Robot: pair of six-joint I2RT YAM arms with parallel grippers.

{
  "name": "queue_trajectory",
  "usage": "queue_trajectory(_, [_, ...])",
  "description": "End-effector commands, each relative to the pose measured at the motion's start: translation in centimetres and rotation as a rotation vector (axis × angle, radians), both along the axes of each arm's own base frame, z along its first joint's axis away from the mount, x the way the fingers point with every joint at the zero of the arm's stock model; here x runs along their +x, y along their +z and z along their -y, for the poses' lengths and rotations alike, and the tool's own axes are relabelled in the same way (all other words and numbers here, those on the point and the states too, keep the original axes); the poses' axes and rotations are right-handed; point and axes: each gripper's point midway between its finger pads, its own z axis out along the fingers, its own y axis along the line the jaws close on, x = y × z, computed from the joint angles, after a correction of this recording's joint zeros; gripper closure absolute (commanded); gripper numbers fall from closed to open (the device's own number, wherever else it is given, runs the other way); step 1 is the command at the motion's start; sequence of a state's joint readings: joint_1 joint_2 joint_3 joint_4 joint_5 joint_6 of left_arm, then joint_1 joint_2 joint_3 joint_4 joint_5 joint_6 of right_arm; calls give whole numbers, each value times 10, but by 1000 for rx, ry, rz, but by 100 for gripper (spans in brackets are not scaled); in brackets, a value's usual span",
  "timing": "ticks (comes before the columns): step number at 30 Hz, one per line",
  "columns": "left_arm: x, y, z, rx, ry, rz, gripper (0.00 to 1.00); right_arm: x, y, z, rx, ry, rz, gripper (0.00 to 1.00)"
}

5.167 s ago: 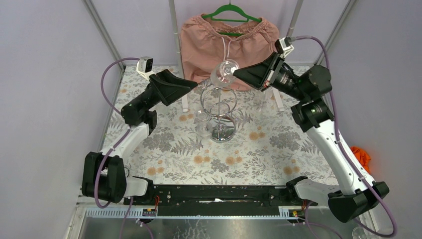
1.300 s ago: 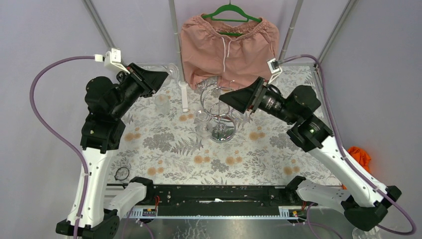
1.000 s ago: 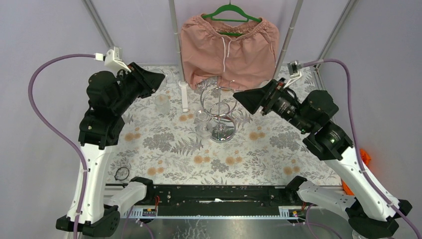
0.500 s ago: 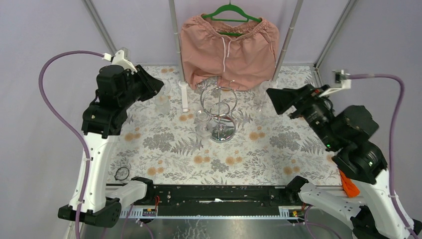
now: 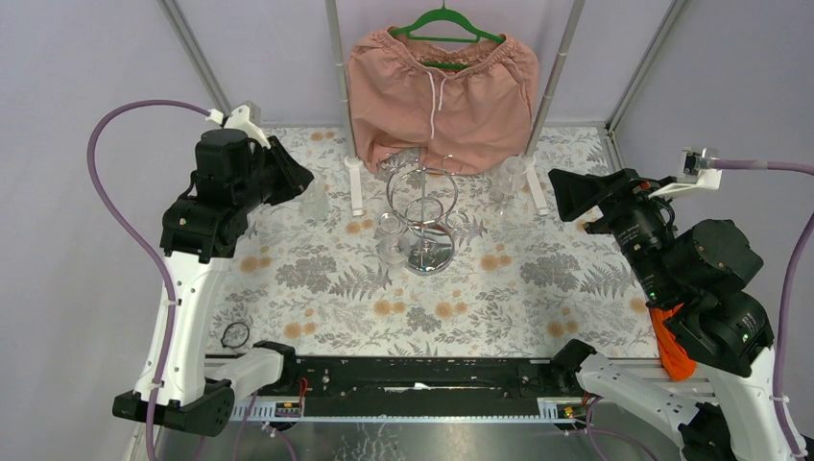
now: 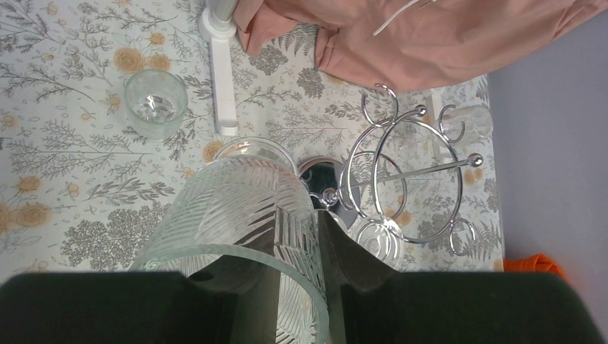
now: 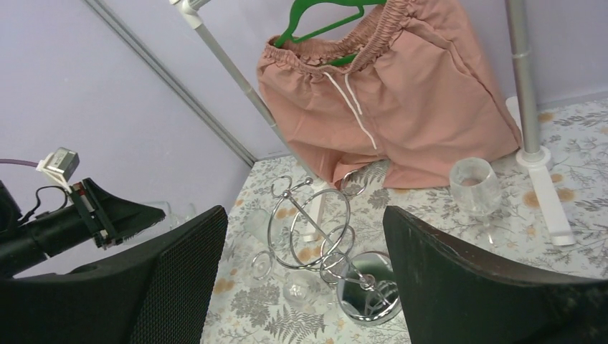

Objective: Take the wine glass off the wine glass rack

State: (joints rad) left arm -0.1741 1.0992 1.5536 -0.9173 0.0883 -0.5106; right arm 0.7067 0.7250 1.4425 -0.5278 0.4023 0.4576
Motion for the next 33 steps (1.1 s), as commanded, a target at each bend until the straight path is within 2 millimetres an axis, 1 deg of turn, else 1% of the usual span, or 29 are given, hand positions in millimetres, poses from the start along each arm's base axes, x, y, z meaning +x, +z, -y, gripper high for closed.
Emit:
queue_trajectory(1, [-1,3,-5,40,3,29,100,4,2,14,-22,-73,8,12])
queue_trajectory(3, [-2,0,-4,39,-4,21,100,4,2,14,-24,-76,10,12])
queue_trajectory(7, [-3,-12,-4,52,-16,-12,100,4,0,16,-38,-83,5,12])
queue_trajectory(12, [-11,-28,-2,77,-57,-57,100,5,-3,16,-49,-84,-1,11])
queue_trajectory(22, [-26,-58,-10,175,-96,-160,100,8,-5,10,-63,-67,-11,10])
queue_trajectory(27, [-29,-84,-17,207,-70,-249,100,9,-7,8,-66,-62,-16,10])
queue_trajectory(31, [-32,-105,-14,189,-80,-316,100,8,-5,9,-67,-63,-14,9])
queue_trajectory(33, [-33,-111,-13,185,-81,-339,100,8,-5,9,-70,-65,-15,9])
